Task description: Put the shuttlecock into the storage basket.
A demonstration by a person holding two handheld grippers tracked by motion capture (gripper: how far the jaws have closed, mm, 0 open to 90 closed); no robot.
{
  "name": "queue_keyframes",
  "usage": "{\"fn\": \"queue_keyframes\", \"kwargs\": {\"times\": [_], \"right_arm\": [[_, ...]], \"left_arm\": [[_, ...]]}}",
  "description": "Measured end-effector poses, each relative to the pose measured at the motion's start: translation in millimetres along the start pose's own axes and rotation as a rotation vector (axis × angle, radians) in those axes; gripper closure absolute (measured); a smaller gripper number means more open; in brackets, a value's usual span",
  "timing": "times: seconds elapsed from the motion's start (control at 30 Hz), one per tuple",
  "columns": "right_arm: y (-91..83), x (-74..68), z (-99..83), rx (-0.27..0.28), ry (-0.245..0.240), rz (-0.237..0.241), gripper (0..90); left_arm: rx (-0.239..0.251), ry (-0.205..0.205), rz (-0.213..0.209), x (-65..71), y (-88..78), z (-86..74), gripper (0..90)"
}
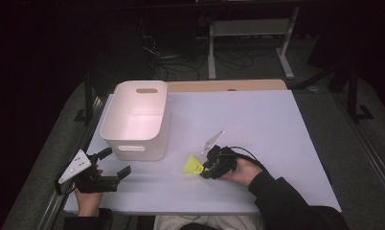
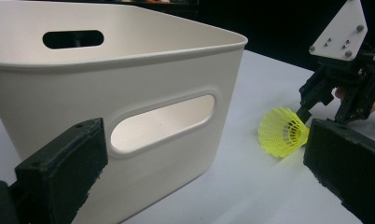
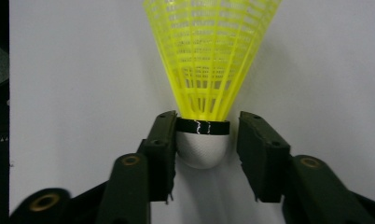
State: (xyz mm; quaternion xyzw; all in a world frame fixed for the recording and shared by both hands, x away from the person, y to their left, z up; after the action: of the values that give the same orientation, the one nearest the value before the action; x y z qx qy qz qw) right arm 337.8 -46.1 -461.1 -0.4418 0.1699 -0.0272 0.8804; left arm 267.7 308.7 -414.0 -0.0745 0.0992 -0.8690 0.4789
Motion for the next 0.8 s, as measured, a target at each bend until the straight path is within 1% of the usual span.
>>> {"fn": "queue_keyframes", "kwargs": {"times": [0.03, 0.07, 0.17, 0.27, 0.37, 0.47, 0.5, 0.7, 0.8], "right_arm": [[-0.4, -0.6, 0.3, 0.001, -0.002, 0.007, 62.6], [-1.0, -0.9, 0.8, 0.004, -0.012, -0.001, 62.9], [-3.5, -2.5, 2.5, 0.015, -0.018, 0.005, 63.4], [-8.2, -3.8, 4.6, 0.034, -0.014, 0.015, 63.5], [-12.7, -5.1, 6.4, 0.040, -0.014, 0.027, 63.6], [-15.7, -5.9, 7.6, 0.045, -0.016, 0.027, 63.6], [-20.1, -6.0, 9.2, 0.055, -0.015, 0.029, 63.6], [-26.8, -5.4, 10.4, 0.065, -0.016, 0.031, 63.6], [-30.9, -6.0, 12.7, 0.075, -0.023, 0.032, 63.6]], "left_arm": [[0.000, 0.000, 0.000, 0.0, 0.1, 0.0, 0.0], [-0.001, 0.000, 0.000, 0.0, 0.1, 0.0, 0.0], [0.000, 0.000, 0.000, 0.0, 0.1, 0.0, 0.0], [0.000, 0.000, 0.000, 0.1, 0.2, -0.1, 0.0], [-0.001, 0.000, 0.001, 0.1, 0.3, -0.1, 0.0], [-0.001, 0.000, 0.001, 0.1, 0.3, -0.2, 0.0], [-0.001, 0.000, 0.002, 0.1, 0.4, -0.2, 0.0], [-0.003, 0.000, 0.003, 0.1, 0.5, -0.3, 0.0], [-0.004, 0.002, 0.003, 0.0, 0.7, -0.4, 0.0]]}}
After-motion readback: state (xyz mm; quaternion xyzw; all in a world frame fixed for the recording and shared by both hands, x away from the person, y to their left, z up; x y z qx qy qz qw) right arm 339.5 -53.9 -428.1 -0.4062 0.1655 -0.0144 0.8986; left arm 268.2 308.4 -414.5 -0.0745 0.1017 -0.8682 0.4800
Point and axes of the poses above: each handheld gripper's, and its own axes: y roughly forward along the jaws, z roughly out of its top, x roughly to its right, the point moved 3 cm from there along y, roughly forward along the jaws, and after that the axes turned 10 degrees about z, right-handed, at the moved point
